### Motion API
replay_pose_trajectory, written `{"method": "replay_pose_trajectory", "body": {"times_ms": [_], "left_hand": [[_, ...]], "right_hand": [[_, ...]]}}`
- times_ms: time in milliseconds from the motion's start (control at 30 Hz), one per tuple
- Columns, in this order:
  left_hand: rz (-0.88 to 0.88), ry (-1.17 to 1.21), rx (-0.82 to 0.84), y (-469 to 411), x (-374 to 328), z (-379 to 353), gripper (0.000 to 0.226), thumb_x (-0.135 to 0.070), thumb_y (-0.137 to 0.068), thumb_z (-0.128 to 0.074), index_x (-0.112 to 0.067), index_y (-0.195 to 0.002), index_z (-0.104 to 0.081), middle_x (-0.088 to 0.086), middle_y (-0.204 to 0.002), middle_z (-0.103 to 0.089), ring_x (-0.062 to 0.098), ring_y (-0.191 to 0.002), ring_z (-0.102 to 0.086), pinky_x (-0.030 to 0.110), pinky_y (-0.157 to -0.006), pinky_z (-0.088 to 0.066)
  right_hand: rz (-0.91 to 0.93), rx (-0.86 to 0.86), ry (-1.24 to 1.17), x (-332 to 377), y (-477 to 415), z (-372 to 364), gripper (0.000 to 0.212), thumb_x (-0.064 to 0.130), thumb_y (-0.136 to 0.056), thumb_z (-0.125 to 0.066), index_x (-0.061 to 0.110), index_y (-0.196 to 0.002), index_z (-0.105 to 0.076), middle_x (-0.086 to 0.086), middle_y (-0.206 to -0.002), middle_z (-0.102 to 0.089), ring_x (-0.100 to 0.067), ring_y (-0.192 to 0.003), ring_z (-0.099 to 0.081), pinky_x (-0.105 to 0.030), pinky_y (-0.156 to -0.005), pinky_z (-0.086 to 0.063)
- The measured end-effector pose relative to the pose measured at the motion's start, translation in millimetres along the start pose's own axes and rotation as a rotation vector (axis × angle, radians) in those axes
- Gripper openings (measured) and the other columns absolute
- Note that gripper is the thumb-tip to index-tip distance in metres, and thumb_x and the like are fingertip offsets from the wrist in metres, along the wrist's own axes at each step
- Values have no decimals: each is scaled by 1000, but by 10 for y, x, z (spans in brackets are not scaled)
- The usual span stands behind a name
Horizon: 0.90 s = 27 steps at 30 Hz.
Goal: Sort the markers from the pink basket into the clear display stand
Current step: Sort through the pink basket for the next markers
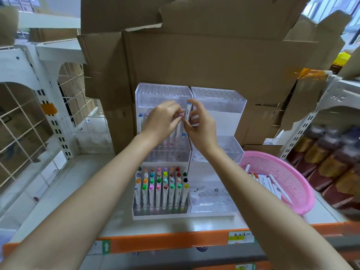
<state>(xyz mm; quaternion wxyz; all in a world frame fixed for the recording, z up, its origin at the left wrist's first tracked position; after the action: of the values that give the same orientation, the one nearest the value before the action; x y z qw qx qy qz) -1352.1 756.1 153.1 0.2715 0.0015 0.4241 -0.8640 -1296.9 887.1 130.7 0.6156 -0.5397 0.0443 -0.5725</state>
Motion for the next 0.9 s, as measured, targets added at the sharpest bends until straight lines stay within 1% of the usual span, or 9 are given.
{"method": "replay_pose_trajectory", "body": {"times_ms": [67, 167, 267, 400, 500, 600, 667, 800, 900], "left_hand": [[-15, -34, -2, 3, 0, -2, 10, -14, -85, -68, -6, -91, -67, 6, -89, -64, 20, -81, -60, 37, -69, -55], [-109, -141, 16, 23, -10, 8, 9, -12, -83, -70, -5, -88, -67, 8, -87, -64, 23, -80, -60, 34, -65, -53], [-149, -170, 4, 58, -5, 18, 10, -10, -80, -73, -4, -86, -68, 9, -86, -63, 23, -79, -59, 32, -64, -50], [-159, -179, 4, 102, 3, 7, 13, -9, -81, -72, -2, -92, -68, 12, -90, -63, 26, -83, -59, 35, -69, -51], [-165, -201, -9, 158, 33, 28, 20, -8, -80, -73, -2, -99, -69, 12, -92, -62, 28, -87, -59, 38, -73, -50], [-168, -233, -7, 236, 66, 48, 32, -8, -81, -70, -4, -112, -65, 12, -102, -64, 29, -95, -60, 40, -78, -50], [-182, -262, 0, 289, 81, 65, 35, -10, -83, -67, -6, -118, -63, 12, -109, -64, 28, -100, -60, 40, -84, -48], [-187, -282, 37, 356, 99, 97, 36, -14, -86, -61, -10, -122, -61, 10, -117, -61, 27, -109, -56, 41, -94, -43], [-177, -270, 54, 360, 100, 129, 38, -13, -86, -61, -10, -123, -60, 10, -118, -59, 27, -110, -55, 42, -94, -43]], "right_hand": [[-7, 8, 3, 0, 1, -5, 51, 6, -83, -68, 20, -129, -51, -3, -80, -59, -21, -66, -60, -41, -65, -55], [-13, 28, 12, -8, 1, -12, 51, 7, -83, -69, 20, -129, -50, -4, -81, -59, -22, -67, -61, -43, -65, -55], [-29, 40, 12, -9, 9, -7, 53, 4, -82, -69, 20, -129, -49, -4, -83, -59, -21, -68, -61, -42, -65, -55], [-20, 35, 13, -11, 9, -7, 52, 4, -83, -69, 19, -128, -50, -2, -81, -59, -19, -67, -60, -38, -65, -55], [-16, 38, 18, -19, -1, -6, 50, 6, -84, -68, 20, -128, -50, -1, -80, -58, -18, -65, -59, -38, -64, -55], [-9, 52, 23, -14, -1, -2, 49, 5, -85, -66, 20, -129, -50, -1, -78, -57, -19, -62, -58, -40, -61, -54], [-8, 67, 31, -7, -4, 1, 49, 4, -85, -65, 20, -129, -50, 0, -76, -56, -20, -60, -57, -41, -60, -54], [-20, 97, 133, 28, -28, 42, 47, 11, -87, -65, 22, -129, -50, 0, -76, -60, -22, -62, -60, -42, -61, -54], [-11, 118, 181, 59, -29, 64, 45, 12, -88, -64, 21, -129, -49, -4, -74, -63, -24, -65, -61, -44, -62, -54]]}}
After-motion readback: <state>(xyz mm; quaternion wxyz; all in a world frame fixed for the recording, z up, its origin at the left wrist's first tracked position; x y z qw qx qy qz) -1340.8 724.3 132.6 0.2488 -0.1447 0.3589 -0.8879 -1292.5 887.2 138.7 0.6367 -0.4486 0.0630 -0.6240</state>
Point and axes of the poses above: each hand's wrist, its own y-axis away from the middle knuckle, its own z-axis out of the back of the hand, x = y × z, the point moved 1 cm from there along -y, towards the middle knuckle
